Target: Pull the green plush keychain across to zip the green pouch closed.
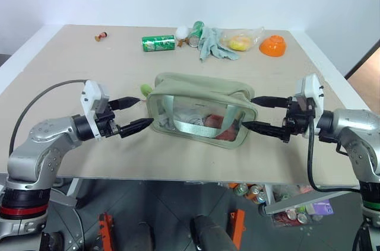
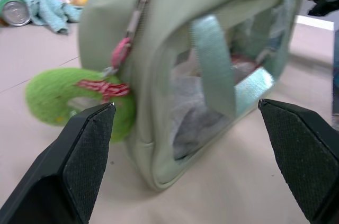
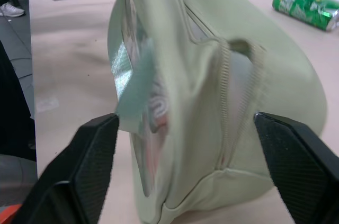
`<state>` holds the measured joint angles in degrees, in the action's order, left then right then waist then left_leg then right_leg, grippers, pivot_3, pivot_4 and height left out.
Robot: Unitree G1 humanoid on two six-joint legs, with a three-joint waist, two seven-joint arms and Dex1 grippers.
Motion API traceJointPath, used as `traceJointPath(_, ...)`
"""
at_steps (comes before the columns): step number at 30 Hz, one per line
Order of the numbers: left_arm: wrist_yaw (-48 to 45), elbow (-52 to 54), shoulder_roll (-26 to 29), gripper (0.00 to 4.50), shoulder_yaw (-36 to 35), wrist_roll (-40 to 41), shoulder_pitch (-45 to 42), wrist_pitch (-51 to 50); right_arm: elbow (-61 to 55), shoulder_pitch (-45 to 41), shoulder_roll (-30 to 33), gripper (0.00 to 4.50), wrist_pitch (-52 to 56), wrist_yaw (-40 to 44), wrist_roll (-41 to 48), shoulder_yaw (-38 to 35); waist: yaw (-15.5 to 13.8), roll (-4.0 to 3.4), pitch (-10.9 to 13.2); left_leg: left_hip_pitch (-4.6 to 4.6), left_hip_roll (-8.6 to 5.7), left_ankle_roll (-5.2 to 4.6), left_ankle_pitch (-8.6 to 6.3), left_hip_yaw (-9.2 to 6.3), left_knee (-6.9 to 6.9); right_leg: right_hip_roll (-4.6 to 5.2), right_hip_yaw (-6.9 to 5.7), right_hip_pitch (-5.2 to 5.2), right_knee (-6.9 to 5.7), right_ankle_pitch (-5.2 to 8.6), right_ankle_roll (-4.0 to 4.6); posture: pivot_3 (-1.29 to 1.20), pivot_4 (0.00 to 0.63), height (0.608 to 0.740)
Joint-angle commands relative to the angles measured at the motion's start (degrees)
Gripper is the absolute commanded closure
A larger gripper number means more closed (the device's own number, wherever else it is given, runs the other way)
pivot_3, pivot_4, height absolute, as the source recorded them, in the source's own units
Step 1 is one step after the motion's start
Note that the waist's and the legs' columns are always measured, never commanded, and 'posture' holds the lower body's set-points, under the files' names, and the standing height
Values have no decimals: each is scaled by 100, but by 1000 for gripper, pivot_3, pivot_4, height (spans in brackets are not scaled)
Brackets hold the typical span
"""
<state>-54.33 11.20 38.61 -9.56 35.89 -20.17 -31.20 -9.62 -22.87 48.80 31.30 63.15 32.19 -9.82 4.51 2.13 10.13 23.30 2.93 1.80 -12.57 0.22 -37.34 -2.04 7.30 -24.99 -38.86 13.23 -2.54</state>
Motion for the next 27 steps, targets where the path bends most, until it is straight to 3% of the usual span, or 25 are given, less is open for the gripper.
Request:
traceJointPath(1, -21, 35, 84, 0, -80, -31, -94, 111, -304, -32, -53, 326, -45, -195, 193, -299, -1, 0, 0, 0, 0, 0, 0, -1, 0, 0, -1, 0, 0, 0, 0, 0, 150, 740)
traceJointPath(6, -7, 19, 52, 0, -12, -90, -123, 129, -391, -125, -145, 1807, 104, -282, 412, -244, -2, 0, 1, 1, 0, 0, 0, -2, 1, 0, -2, 0, 0, 0, 0, 0, 150, 740)
traceJointPath(13, 16, -39, 61, 0, -32, -215, -91, 178, -536, 18, -74, 4291, 207, -247, 554, -255, -3, 1, 1, 1, 0, 0, 0, -2, 3, 0, -3, 0, 0, 2, 1, 0, 150, 740)
traceJointPath(14, 25, -66, 61, 0, -47, -224, -101, 179, -536, 21, -78, 4465, 206, -262, 555, -266, -3, 1, 1, 1, 0, 0, 0, -2, 2, 0, -3, 0, 0, 2, 1, 0, 150, 740)
traceJointPath(20, 599, -1043, 66, 0, -329, -265, -654, -142, -497, 37, 11, 4465, 117, -212, 442, -241, -9, 2, 2, 1, 0, 0, 0, -7, 1, 0, -8, 1, -1, 2, 2, 0, 150, 740)
traceJointPath(27, 520, -2316, -131, 0, 217, -1200, -1486, 994, -519, 70, 8, 4465, 16, -206, 323, -157, -25, 3, 2, 6, -6, 1, -1, -7, 3, 5, -8, 1, 3, 5, -3, 0, 150, 740)
